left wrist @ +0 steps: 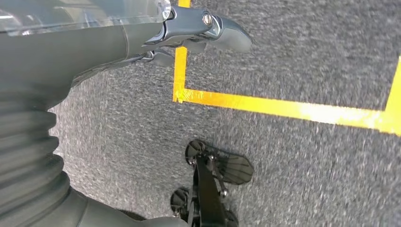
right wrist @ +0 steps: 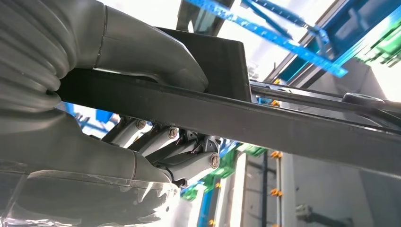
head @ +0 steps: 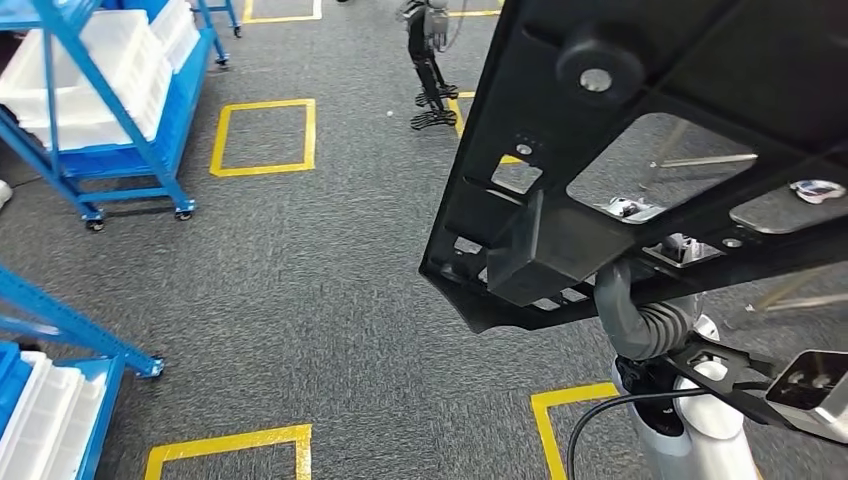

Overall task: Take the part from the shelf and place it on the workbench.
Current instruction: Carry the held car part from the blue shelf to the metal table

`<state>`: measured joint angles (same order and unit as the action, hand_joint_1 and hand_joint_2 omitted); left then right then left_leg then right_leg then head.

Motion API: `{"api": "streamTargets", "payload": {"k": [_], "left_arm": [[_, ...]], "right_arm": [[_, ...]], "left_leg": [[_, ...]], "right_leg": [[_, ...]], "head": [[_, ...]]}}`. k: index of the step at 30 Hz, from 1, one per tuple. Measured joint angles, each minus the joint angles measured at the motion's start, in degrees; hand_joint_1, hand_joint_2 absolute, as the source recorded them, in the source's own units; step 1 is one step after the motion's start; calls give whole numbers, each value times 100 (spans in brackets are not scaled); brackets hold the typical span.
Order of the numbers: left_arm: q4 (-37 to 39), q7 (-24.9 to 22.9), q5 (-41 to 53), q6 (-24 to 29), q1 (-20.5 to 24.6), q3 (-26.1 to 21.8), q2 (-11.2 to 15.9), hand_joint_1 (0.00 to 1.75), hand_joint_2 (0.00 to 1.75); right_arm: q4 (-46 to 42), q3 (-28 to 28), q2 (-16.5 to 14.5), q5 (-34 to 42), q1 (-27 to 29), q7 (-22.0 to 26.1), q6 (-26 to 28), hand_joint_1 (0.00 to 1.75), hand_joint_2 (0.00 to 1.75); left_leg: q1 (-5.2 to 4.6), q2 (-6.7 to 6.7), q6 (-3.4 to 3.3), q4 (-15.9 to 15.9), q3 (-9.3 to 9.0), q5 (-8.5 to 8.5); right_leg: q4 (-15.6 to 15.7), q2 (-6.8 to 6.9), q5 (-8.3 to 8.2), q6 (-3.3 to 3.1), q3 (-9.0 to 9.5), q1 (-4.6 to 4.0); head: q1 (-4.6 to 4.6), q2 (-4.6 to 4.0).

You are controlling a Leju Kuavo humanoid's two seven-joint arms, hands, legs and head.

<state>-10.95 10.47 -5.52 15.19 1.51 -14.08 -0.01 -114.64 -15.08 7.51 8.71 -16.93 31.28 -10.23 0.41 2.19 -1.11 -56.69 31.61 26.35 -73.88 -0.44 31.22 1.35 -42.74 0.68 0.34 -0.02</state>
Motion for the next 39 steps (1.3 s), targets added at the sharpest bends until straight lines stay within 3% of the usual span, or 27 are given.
{"api": "streamTargets", "payload": {"k": [1, 3, 4, 6, 8, 10, 12, 13, 14, 15, 16, 17, 19, 21, 23, 24, 26, 28, 29, 30, 31, 32, 34, 36, 39], "left_arm": [[0, -1, -1, 13, 4, 0, -25, 0, 175], [0, -3, -4, 30, 9, 0, -70, 0, 175], [0, -7, -6, 42, 8, 0, -87, 0, 175], [0, -26, -8, 75, 13, 0, -109, 0, 175], [0, -56, -5, 95, 27, 0, -127, 0, 175], [0, -102, 50, 84, 33, 7, -142, 0, 175], [0, -164, 149, 75, 22, 39, -147, 0, 175], [0, -185, 185, 74, 10, 63, -147, 0, 175], [0, -191, 208, 69, -2, 86, -146, 0, 175], [0, -180, 221, 57, -10, 104, -146, 0, 175], [0, -157, 230, 35, -15, 118, -145, 0, 175], [0, -123, 234, 11, -13, 127, -141, 0, 175], [0, -57, 232, -24, -11, 133, -126, 0, 175], [0, -16, 220, -26, 1, 133, -114, 0, 175], [0, -6, 201, -9, 31, 132, -110, 0, 175], [0, -8, 191, 1, 42, 132, -108, 0, 175], [0, -17, 184, 16, 42, 131, -103, 0, 175], [0, -41, 187, 27, 25, 131, -98, 0, 175], [0, -55, 190, 33, 15, 131, -96, 0, 175], [0, -67, 191, 38, 9, 131, -95, 0, 175], [0, -75, 192, 43, 8, 131, -94, 0, 175], [0, -78, 192, 46, 11, 131, -93, 0, 175], [0, -82, 195, 55, 19, 131, -93, 0, 175], [0, -79, 199, 55, 20, 131, -92, 0, 175], [-1, -54, 221, 15, 30, 131, -91, 0, 175]], "right_arm": [[21, -14, 3, -3, -7, 10, 2, 175, 175], [70, -47, 7, -13, -40, 60, 3, 175, 175], [99, -61, 9, -23, -72, 97, 7, 175, 175], [170, -81, 13, -67, -151, 174, 33, 175, 175], [228, -90, 23, -133, -216, 212, 82, 175, 175], [252, -93, 34, -228, -254, 219, 172, 175, 175], [261, -98, 41, -324, -272, 229, 272, 175, 175], [267, -101, 46, -354, -272, 231, 303, 175, 175], [273, -102, 53, -376, -267, 231, 324, 175, 175], [278, -103, 63, -405, -263, 227, 342, 175, 175], [281, -104, 72, -444, -260, 223, 364, 175, 175], [282, -106, 79, -489, -258, 220, 391, 175, 175], [282, -112, 89, -563, -259, 227, 444, 175, 175], [281, -129, 102, -596, -256, 251, 479, 175, 175], [275, -152, 133, -617, -243, 270, 503, 175, 175], [270, -160, 155, -623, -236, 277, 511, 175, 175], [261, -170, 189, -627, -235, 290, 525, 175, 175], [263, -184, 201, -626, -227, 299, 543, 175, 175], [265, -190, 206, -626, -211, 302, 556, 175, 175], [267, -194, 213, -626, -195, 302, 568, 175, 175], [268, -196, 219, -626, -182, 304, 580, 175, 175], [269, -197, 223, -626, -175, 308, 590, 175, 175], [268, -197, 232, -635, -174, 325, 610, 175, 175], [266, -198, 241, -647, -175, 350, 623, 175, 175], [262, -199, 267, -650, -176, 371, 626, 175, 175]], "left_leg": [[-1, 64, 8, 0, -9, 9], [-12, 172, 36, 1, -41, 34], [-21, 217, 61, -1, -54, 49], [-37, 308, 120, 0, -75, 69], [-31, 377, 189, -3, -101, 96], [-7, 194, 251, -215, -34, 256], [14, -81, 286, -918, 289, 621], [16, -138, 293, -1347, 503, 791], [16, -160, 297, -1672, 675, 878], [16, -168, 295, -1783, 752, 842], [18, -178, 286, -1650, 713, 691], [21, -222, 273, -1302, 572, 458], [37, -457, 238, -479, 225, 93], [37, -608, 204, -105, 64, 12], [30, -517, 152, -67, 41, 5], [33, -454, 114, -39, 28, -11], [37, -323, 47, 16, 6, -39], [18, -190, 15, 20, 7, -34], [12, -119, 10, 16, 10, -26], [9, -50, 10, 12, 9, -17], [9, 14, 16, 7, 6, -7], [9, 76, 27, -1, -2, 8], [-11, 183, 67, -23, -29, 50], [-42, 273, 123, -42, -51, 90], [-43, 387, 212, -59, -78, 142]], "right_leg": [[281, 37, -164, -3, 149, 3], [1128, 252, -493, -41, 617, -22], [1441, 359, -579, -67, 784, -42], [1646, 432, -592, -118, 873, -90], [1678, 308, -614, -160, 873, -85], [1722, 190, -635, -218, 907, -55], [1740, 72, -644, -263, 926, -46], [1736, 5, -643, -274, 925, -51], [1729, -72, -642, -279, 925, -56], [1718, -154, -640, -279, 926, -58], [1706, -235, -637, -275, 929, -58], [1692, -315, -630, -267, 935, -55], [1658, -457, -615, -236, 926, -53], [1639, -577, -622, -179, 885, -43], [1644, -673, -639, -105, 850, -25], [1611, -622, -613, -76, 832, -25], [1256, -334, -387, -31, 666, -37], [473, -68, -8, 9, 290, -27], [123, -28, 114, 27, 118, -15], [-50, -11, 134, 40, 32, -3], [11, 4, 44, 48, 62, 6], [310, 46, -136, 49, 214, 11], [1147, 314, -466, 14, 649, -17], [1580, 489, -569, -56, 857, -60], [1607, 315, -577, -148, 841, -67]], "head": [[0, 0], [-2, 0], [-2, 0], [-7, 0], [-8, 1], [-13, 1], [-31, -1], [-40, 0], [-44, 1], [-45, 1], [-46, 1], [-45, 0], [-44, 0], [-45, 1], [-44, 0], [-42, 0], [-20, 1], [-2, 2], [-2, 2], [-1, 2], [-1, 2], [-1, 1], [-1, 1], [-5, 1], [-7, 1]]}}
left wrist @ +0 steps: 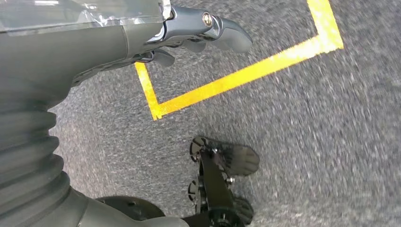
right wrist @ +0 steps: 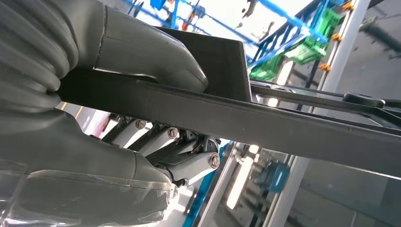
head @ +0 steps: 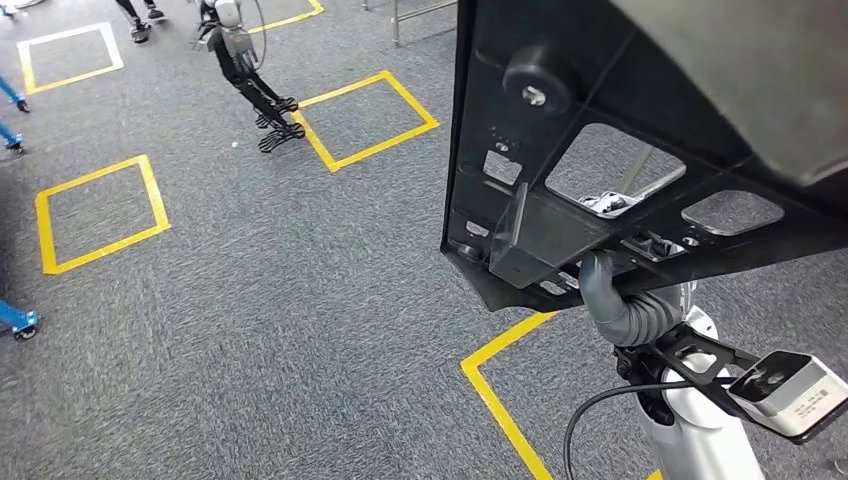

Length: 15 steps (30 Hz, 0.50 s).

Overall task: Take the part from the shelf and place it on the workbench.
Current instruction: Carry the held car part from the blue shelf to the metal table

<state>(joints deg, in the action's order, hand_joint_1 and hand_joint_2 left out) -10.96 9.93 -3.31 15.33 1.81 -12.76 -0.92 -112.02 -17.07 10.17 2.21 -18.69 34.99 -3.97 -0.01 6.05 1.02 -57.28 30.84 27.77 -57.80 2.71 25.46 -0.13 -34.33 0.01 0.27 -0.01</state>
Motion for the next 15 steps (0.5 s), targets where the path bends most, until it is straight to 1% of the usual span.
{"api": "streamTargets", "payload": {"k": [1, 2, 3, 4, 5, 6, 7, 8, 9, 10, 11, 12, 13, 14, 15], "left_arm": [[-1, 11, 8, -14, 4, 0, -2, 0, 175], [-1, 21, 15, -22, 7, 1, -6, 0, 175], [-1, 28, 20, -25, 8, 1, -11, 0, 175], [-1, 32, 22, -24, 4, 1, -16, 0, 175], [-1, 35, 23, -23, -3, 1, -19, 0, 175], [-1, 40, 23, -23, -10, 1, -20, 0, 175], [-1, 51, 24, -26, -15, 0, -21, 0, 175], [-1, 68, 26, -31, -18, 0, -22, 0, 175], [-1, 88, 28, -37, -17, 0, -24, 0, 175], [-1, 104, 30, -42, -16, 0, -23, 0, 175], [-1, 116, 32, -45, -14, 1, -23, 0, 175], [-1, 122, 30, -48, -10, 1, -23, 0, 175], [-1, 123, 27, -49, -1, 1, -23, 0, 175], [-1, 124, 25, -52, 10, 1, -25, 0, 175], [-1, 123, 22, -57, 21, 0, -29, 0, 175]], "right_arm": [[-3, 0, 9, 0, -11, 1, -2, 175, 175], [-6, -1, 14, 0, -25, 1, -6, 175, 175], [-9, -1, 15, 0, -39, 1, -11, 175, 175], [-5, -2, 16, 0, -55, -1, -19, 175, 175], [2, -2, 17, 0, -63, -7, -25, 175, 175], [10, -3, 17, 0, -69, -17, -30, 175, 175], [19, -3, 18, 0, -80, -33, -33, 175, 175], [23, -4, 19, 0, -100, -55, -33, 175, 175], [24, -5, 19, 0, -129, -77, -33, 175, 175], [25, -6, 19, 1, -167, -97, -33, 175, 175], [25, -7, 20, 3, -205, -118, -33, 175, 175], [26, -7, 21, 5, -236, -135, -33, 175, 175], [26, -7, 24, 8, -257, -151, -33, 175, 175], [26, -7, 26, 9, -270, -165, -33, 175, 175], [25, -7, 31, 8, -277, -175, -32, 175, 175]], "left_leg": [[14, -87, 32, -83, 27, 67], [31, -217, 59, -282, 112, 192], [48, -374, 80, -604, 262, 363], [54, -493, 92, -1019, 462, 551], [58, -534, 100, -1424, 669, 694], [58, -549, 103, -1687, 820, 738], [58, -555, 97, -1728, 871, 659], [59, -570, 84, -1530, 810, 477], [60, -627, 63, -1142, 655, 233], [65, -764, 34, -712, 476, 33], [70, -882, 12, -366, 330, -99], [69, -981, -8, -152, 240, -157], [64, -1025, -28, -68, 206, -155], [58, -972, -48, -45, 195, -160], [64, -913, -80, -20, 185, -178]], "right_leg": [[12, -65, -11, -35, 4, 12], [25, -127, -22, -69, 11, 26], [30, -188, -28, -96, 16, 32], [30, -256, -30, -116, 15, 28], [29, -328, -31, -126, 17, 22], [28, -407, -31, -129, 21, 17], [26, -489, -31, -129, 29, 14], [24, -571, -31, -127, 40, 14], [21, -647, -29, -123, 51, 15], [12, -716, -26, -110, 53, 13], [1, -785, -27, -86, 42, 16], [-6, -845, -31, -53, 23, 25], [-8, -905, -40, -13, 1, 37], [0, -965, -55, 28, -16, 51], [-2, -974, -55, 59, -26, 59]], "head": [[-3, 1], [-5, 0], [-7, -1], [-10, -1], [-9, -1], [-10, -1], [-10, -1], [-10, 0], [-11, 0], [-9, 1], [-8, 1], [-8, 1], [-7, 0], [-9, 0], [-7, -1]]}}
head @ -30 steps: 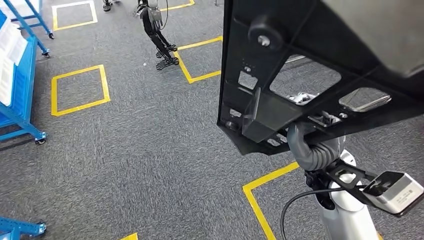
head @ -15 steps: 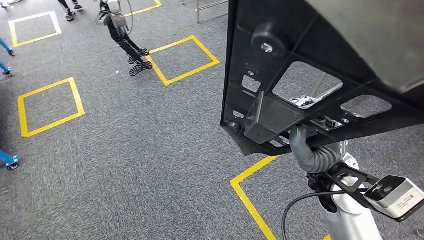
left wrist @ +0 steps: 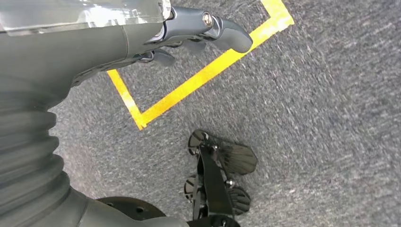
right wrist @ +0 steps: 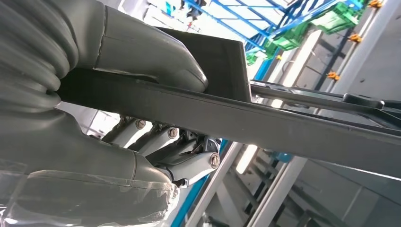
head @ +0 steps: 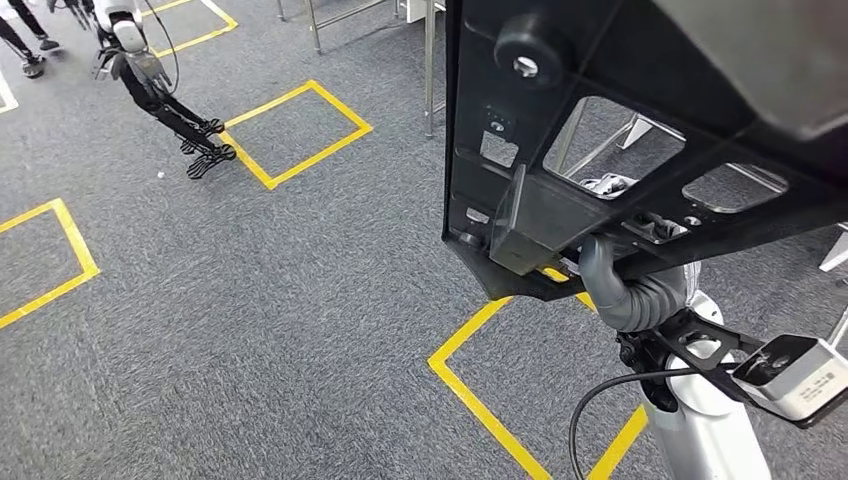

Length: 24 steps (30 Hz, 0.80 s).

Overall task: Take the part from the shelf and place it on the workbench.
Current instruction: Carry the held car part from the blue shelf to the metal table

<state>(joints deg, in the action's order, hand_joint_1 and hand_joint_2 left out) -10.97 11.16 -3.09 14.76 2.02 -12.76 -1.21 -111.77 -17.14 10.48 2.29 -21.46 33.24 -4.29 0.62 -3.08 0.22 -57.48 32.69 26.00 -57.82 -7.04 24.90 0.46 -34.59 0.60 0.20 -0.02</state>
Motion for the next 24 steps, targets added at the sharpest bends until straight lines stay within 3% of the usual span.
{"api": "streamTargets", "payload": {"k": [2, 4, 6, 7, 8, 9, 11, 13, 15, 17, 19, 21, 22, 23, 24], "left_arm": [[0, -2, 0, -6, 8, 0, -6, 0, 175], [0, -10, 1, 4, 3, 0, -7, 0, 175], [1, -26, 2, 22, -8, 0, -8, 0, 175], [1, -30, 4, 27, -8, 0, -8, 0, 175], [1, -30, 5, 27, -4, 0, -10, 0, 175], [1, -24, 7, 22, 2, 0, -12, 0, 175], [0, -6, 8, 11, 11, -1, -16, 0, 175], [0, 3, 9, -5, 18, -2, -19, 0, 175], [0, 3, 10, -27, 28, -2, -24, 0, 175], [0, 0, 9, -45, 36, -2, -31, 0, 175], [0, -9, 0, -54, 30, -3, -41, 0, 175], [0, -30, -15, -47, 13, -7, -49, 0, 175], [0, -40, -21, -43, 6, -9, -50, 0, 175], [0, -48, -22, -45, 2, -10, -51, 0, 175], [0, -50, -18, -49, 3, -10, -51, 0, 175]], "right_arm": [[-3, -2, 5, -20, -29, -13, 9, 175, 175], [-5, -14, 4, -70, -55, -23, 21, 175, 175], [-1, -36, 3, -123, -56, -42, 27, 175, 175], [1, -45, 3, -144, -57, -53, 28, 175, 175], [2, -55, 3, -167, -60, -68, 30, 175, 175], [1, -66, 2, -192, -65, -88, 32, 175, 175], [-4, -90, -1, -251, -81, -138, 33, 175, 175], [-5, -113, -7, -296, -88, -178, 40, 175, 175], [-7, -126, -13, -315, -84, -201, 50, 175, 175], [-8, -132, -27, -319, -88, -211, 60, 175, 175], [-4, -138, -59, -322, -96, -214, 61, 175, 175], [12, -145, -81, -323, -97, -220, 41, 175, 175], [23, -148, -85, -323, -97, -222, 30, 175, 175], [33, -149, -87, -323, -99, -225, 21, 175, 175], [40, -150, -87, -323, -103, -226, 17, 175, 175]], "left_leg": [[22, 139, -72, 67, -25, -39], [23, 284, -115, 96, -31, -51], [17, 422, -120, 92, -26, -44], [17, 490, -115, 90, -26, -38], [18, 555, -105, 85, -30, -29], [18, 616, -90, 77, -38, -16], [-5, 715, -36, 47, -59, 25], [-34, 802, 33, 29, -84, 61], [-27, 883, 105, 34, -110, 87], [2, 731, 167, -136, -66, 237], [21, 466, 197, -761, 199, 600], [26, 373, 206, -1522, 564, 899], [25, 360, 203, -1679, 653, 896], [26, 351, 193, -1594, 630, 773], [28, 319, 178, -1282, 503, 560]], "right_leg": [[-224, 223, 154, 43, -113, -21], [-910, 540, 519, 78, -442, -24], [-1590, 631, 762, 123, -776, 13], [-1662, 650, 734, 143, -813, 34], [-1483, 683, 601, 159, -719, 53], [-1105, 752, 408, 168, -517, 66], [-290, 1017, 124, 144, -89, 57], [8, 1126, 70, 90, 55, 22], [14, 988, 51, 28, 47, 16], [44, 866, 24, -47, 58, 41], [57, 749, 8, -98, 61, 51], [54, 606, 6, -117, 56, 33], [50, 528, 6, -119, 58, 25], [45, 448, 8, -116, 64, 21], [37, 372, 11, -111, 70, 20]], "head": [[17, 1], [35, 1], [38, 1], [38, 2], [38, 2], [39, 2], [34, 1], [17, 1], [5, 1], [-3, 1], [-21, 0], [-30, 0], [-30, 1], [-30, 1], [-30, 1]]}}
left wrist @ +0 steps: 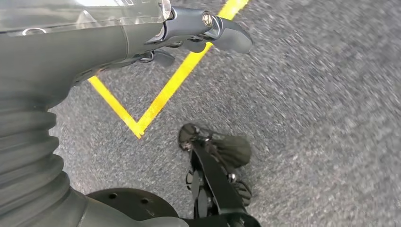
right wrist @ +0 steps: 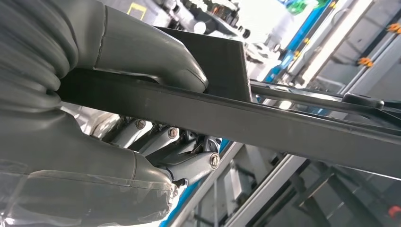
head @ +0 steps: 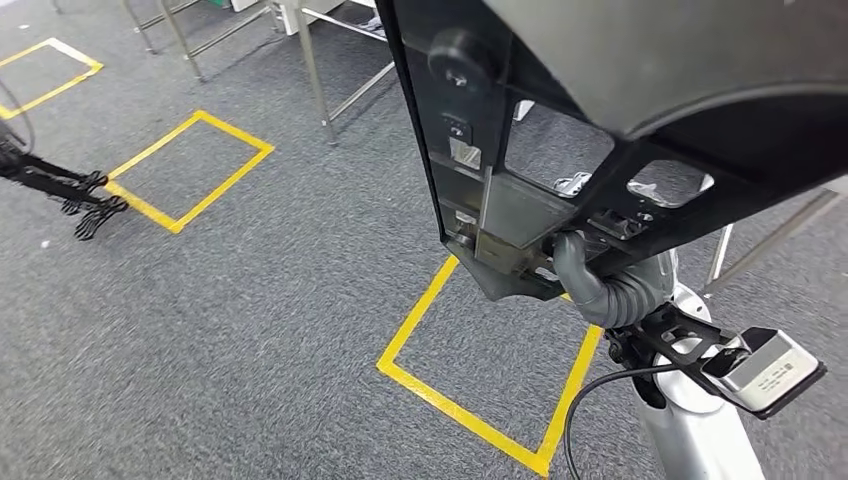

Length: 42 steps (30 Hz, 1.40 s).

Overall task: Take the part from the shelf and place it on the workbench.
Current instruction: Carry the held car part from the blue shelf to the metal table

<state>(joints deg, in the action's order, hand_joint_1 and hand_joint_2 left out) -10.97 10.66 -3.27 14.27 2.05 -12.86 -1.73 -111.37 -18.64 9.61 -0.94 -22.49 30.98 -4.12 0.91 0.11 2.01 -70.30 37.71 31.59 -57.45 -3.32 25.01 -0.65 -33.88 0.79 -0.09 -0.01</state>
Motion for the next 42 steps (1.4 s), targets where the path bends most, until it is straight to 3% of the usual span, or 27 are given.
{"api": "streamTargets", "payload": {"k": [2, 4, 5, 6, 8, 9, 11, 13, 14, 15, 16, 18, 20, 22, 24, 26, 28, 29, 30, 31, 33, 35, 37, 39, 41, 42], "left_arm": [[1, 2, 15, -14, -3, 0, -1, 0, 175], [2, 4, 25, -18, 0, 0, -2, 0, 175], [2, 3, 27, -19, 4, 0, -3, 0, 175], [2, 1, 29, -20, 13, -1, -5, 0, 175], [2, -3, 31, -15, 21, -1, -13, 0, 175], [2, -3, 31, -10, 21, -1, -17, 0, 175], [2, -3, 33, -3, 13, -1, -21, 0, 175], [2, -2, 40, -3, 2, -1, -22, 0, 175], [2, -1, 48, -2, 1, -1, -22, 0, 175], [2, 2, 55, 1, 4, -1, -22, 0, 175], [2, 7, 62, 5, 9, -1, -23, 0, 175], [2, 22, 68, 13, 15, -1, -25, 0, 175], [2, 37, 71, 15, 22, -1, -24, 0, 175], [1, 43, 75, 16, 34, -1, -23, 0, 175], [0, 42, 78, 21, 36, -1, -23, 0, 175], [0, 33, 81, 30, 23, -1, -25, 0, 175], [0, 11, 85, 50, 1, -1, -25, 0, 175], [0, -3, 88, 61, -8, -1, -24, 0, 175], [0, -15, 95, 71, -12, -1, -24, 0, 175], [0, -27, 105, 75, -12, -1, -24, 0, 175], [1, -46, 126, 73, -16, -1, -18, 0, 175], [2, -60, 132, 64, -12, -1, -9, 0, 175], [2, -63, 134, 39, 9, -1, -7, 0, 175], [2, -63, 143, -5, 18, -1, -3, 0, 175], [2, -62, 160, -46, 7, -1, 2, 0, 175], [2, -62, 167, -61, -1, -1, 2, 0, 175]], "right_arm": [[5, -1, -1, 0, -13, 3, 1, 175, 175], [11, -4, -3, 0, -20, 8, 2, 175, 175], [15, -6, -4, 0, -20, 10, 2, 175, 175], [17, -7, -5, 0, -19, 10, 2, 175, 175], [20, -4, -5, 0, -25, 14, 2, 175, 175], [22, -3, -6, 1, -32, 18, 3, 175, 175], [34, -3, -14, 5, -41, 27, 2, 175, 175], [50, -3, -21, 9, -36, 30, 1, 175, 175], [58, -2, -21, 9, -35, 30, 1, 175, 175], [63, -1, -21, 9, -35, 31, 1, 175, 175], [66, 1, -21, 9, -37, 32, 1, 175, 175], [67, 3, -29, 9, -44, 36, 1, 175, 175], [69, 7, -41, 13, -52, 40, -1, 175, 175], [73, 13, -49, 17, -57, 42, -2, 175, 175], [82, 14, -61, 21, -74, 43, -6, 175, 175], [103, 11, -81, 25, -92, 43, -14, 175, 175], [132, 5, -96, 29, -91, 43, -20, 175, 175], [145, 4, -98, 32, -91, 44, -21, 175, 175], [156, 3, -101, 34, -91, 44, -23, 175, 175], [161, 3, -102, 37, -93, 45, -25, 175, 175], [167, 2, -105, 39, -101, 49, -28, 175, 175], [175, -1, -108, 40, -108, 54, -32, 175, 175], [179, 0, -110, 42, -110, 56, -36, 175, 175], [179, 7, -110, 43, -125, 58, -36, 175, 175], [180, 10, -113, 56, -145, 59, -37, 175, 175], [182, 9, -115, 64, -147, 59, -38, 175, 175]], "left_leg": [[21, -254, -36, 824, -348, -380], [27, -464, -71, 1220, -512, -483], [17, -460, -91, 1242, -525, -469], [15, -401, -122, 1252, -529, -481], [26, -263, -206, 1312, -558, -515], [34, -187, -244, 1342, -571, -530], [15, -38, -287, 1357, -578, -530], [3, 108, -291, 1353, -578, -518], [2, 178, -287, 1349, -582, -509], [2, 242, -277, 1343, -592, -495], [1, 299, -261, 1334, -606, -477], [-24, 392, -207, 1315, -634, -433], [-47, 478, -142, 1310, -657, -405], [-39, 531, -72, 1307, -684, -376], [-19, 359, -15, 1082, -608, -199], [-4, 119, 13, 404, -302, 167], [-2, 49, 21, -280, 43, 399], [-3, 39, 15, -364, 104, 356], [-2, 26, 1, -199, 50, 194], [-2, -19, -21, 161, -99, -41], [7, -279, -80, 941, -438, -383], [-4, -447, -129, 1253, -569, -450], [-10, -346, -178, 1293, -581, -475], [11, -205, -254, 1366, -616, -516], [11, -55, -304, 1408, -634, -534], [5, 15, -311, 1408, -631, -532]], "right_leg": [[-25, -135, 10, 32, -9, 0], [-39, -258, -2, 102, -55, 10], [-34, -321, -18, 145, -77, 21], [-20, -379, -35, 187, -90, 30], [-129, -254, 41, 237, -154, 23], [-343, -101, 166, 249, -258, 9], [-1090, 198, 527, 262, -624, 6], [-1670, 275, 695, 282, -917, 17], [-1654, 293, 622, 287, -908, 23], [-1381, 329, 451, 285, -767, 26], [-949, 414, 244, 275, -535, 25], [-230, 634, 10, 218, -149, -15], [-44, 691, 3, 156, -69, -58], [-17, 568, -19, 96, -80, -49], [21, 454, -45, 25, -64, -17], [33, 336, -55, -20, -57, -6], [28, 196, -53, -32, -58, -19], [22, 120, -53, -32, -56, -25], [15, 43, -51, -31, -50, -28], [7, -33, -48, -26, -43, -29], [-12, -166, -46, 5, -50, -25], [-19, -280, -65, 76, -91, -1], [-8, -373, -90, 157, -120, 22], [-163, -179, 17, 203, -199, -1], [-785, 155, 354, 233, -496, -12], [-1198, 238, 536, 250, -695, 0]], "head": [[-1, 0], [-4, 0], [-3, 0], [-5, 0], [11, 1], [26, 1], [51, 1], [54, -1], [55, 0], [55, 0], [55, 1], [52, 1], [50, 1], [48, 1], [43, 0], [33, 0], [25, 1], [25, 1], [24, 1], [23, 1], [29, 1], [28, 1], [19, 1], [39, 0], [66, -1], [73, 0]]}}
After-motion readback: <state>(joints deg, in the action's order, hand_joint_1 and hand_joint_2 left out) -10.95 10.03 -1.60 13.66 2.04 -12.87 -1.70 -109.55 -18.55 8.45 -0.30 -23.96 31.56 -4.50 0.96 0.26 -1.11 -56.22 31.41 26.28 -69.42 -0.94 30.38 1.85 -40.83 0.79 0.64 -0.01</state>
